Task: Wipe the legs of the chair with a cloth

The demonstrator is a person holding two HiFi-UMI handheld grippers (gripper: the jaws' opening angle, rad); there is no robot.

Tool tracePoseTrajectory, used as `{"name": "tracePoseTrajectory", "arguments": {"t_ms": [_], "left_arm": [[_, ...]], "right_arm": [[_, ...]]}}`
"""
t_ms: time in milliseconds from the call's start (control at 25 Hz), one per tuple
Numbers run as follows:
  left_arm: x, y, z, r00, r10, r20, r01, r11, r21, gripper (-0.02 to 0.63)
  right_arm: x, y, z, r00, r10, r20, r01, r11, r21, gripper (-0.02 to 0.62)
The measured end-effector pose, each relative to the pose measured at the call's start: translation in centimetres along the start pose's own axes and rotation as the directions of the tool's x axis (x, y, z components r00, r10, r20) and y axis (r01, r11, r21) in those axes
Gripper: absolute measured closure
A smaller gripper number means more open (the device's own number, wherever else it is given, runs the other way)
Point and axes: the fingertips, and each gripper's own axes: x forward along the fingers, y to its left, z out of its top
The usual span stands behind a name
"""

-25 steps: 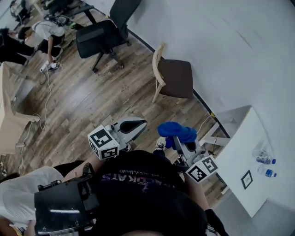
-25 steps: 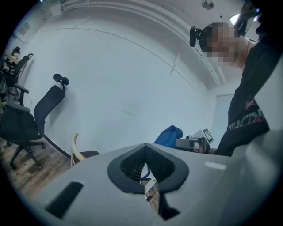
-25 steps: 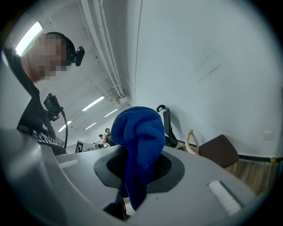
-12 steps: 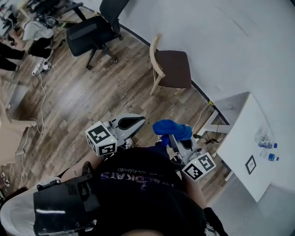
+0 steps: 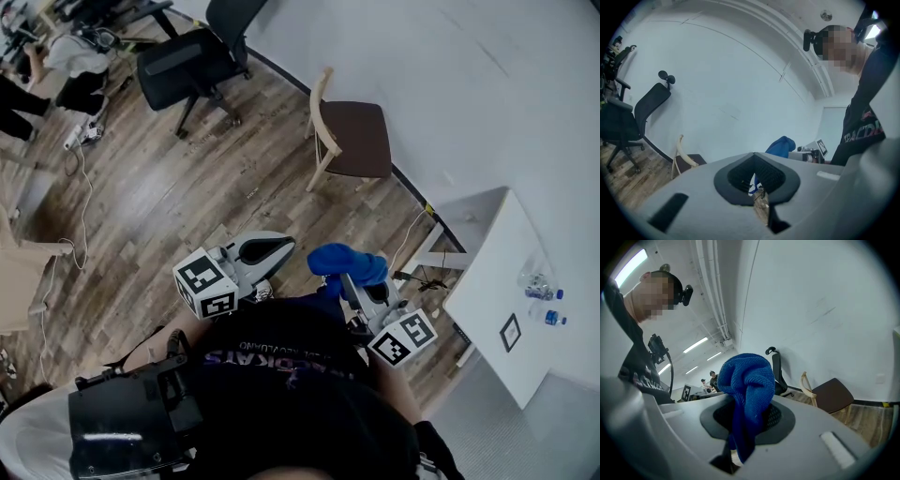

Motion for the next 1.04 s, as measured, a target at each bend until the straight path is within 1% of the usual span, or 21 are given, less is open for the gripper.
{"name": "tracePoseTrajectory", "arguments": {"t_ms": [280,440,1040], "left_arm": [[-0.9,0.0,0.2,1.000,0.014,0.021,-0.014,1.000,-0.006,0.604],[-1.1,-0.1,0.3,1.000,0.017,0.027,-0.017,1.000,-0.001,0.604],[-1.2,0.2,0.4,0.998,0.031,0.048,-0.030,0.999,-0.023,0.604]], "right_arm": [[0.8,0.9,-0.2,0.999,0.023,-0.030,-0.023,1.000,-0.016,0.518],[0.9,0.9,-0.3,0.999,0.024,-0.041,-0.025,1.000,-0.017,0.518],[1.0,0.9,-0.5,0.998,0.033,-0.061,-0.034,0.999,-0.017,0.518]]}}
